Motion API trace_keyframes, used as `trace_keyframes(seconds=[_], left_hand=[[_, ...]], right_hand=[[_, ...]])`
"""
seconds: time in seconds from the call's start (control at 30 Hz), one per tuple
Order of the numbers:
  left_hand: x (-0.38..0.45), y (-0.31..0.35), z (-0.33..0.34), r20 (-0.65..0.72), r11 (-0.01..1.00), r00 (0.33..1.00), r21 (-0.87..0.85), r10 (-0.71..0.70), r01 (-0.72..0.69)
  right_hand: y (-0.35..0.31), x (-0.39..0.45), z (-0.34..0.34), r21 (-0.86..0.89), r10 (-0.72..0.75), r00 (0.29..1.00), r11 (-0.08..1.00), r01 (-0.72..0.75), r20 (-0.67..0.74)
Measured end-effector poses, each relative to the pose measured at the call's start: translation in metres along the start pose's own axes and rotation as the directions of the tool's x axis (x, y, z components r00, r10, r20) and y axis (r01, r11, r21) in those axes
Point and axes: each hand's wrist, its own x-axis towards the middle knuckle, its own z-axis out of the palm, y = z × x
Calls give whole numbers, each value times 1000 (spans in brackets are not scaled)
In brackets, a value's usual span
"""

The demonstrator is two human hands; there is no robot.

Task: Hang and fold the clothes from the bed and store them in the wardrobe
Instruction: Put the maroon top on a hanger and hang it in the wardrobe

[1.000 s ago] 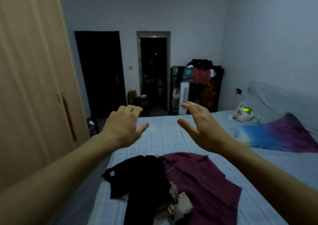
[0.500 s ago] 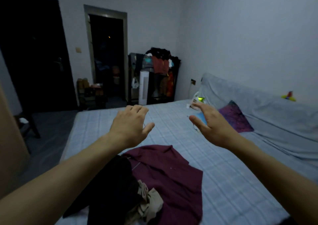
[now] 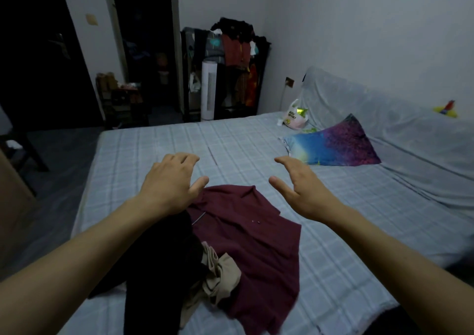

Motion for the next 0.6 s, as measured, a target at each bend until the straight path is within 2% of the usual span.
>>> trace_keyframes(seconds=[0.2,0.43,0.6], left_hand=[[30,22,46,70,996,994,35,-84,82],[80,80,92,141,958,948,86,-285,275],[93,107,103,113,935,930,101,-350,340]], right_hand=[[65,38,27,98,-17,998,995,11,62],[157,95,44,214,-131,975,973,91,180],[192,133,51,269,-175,959,957,111,223]])
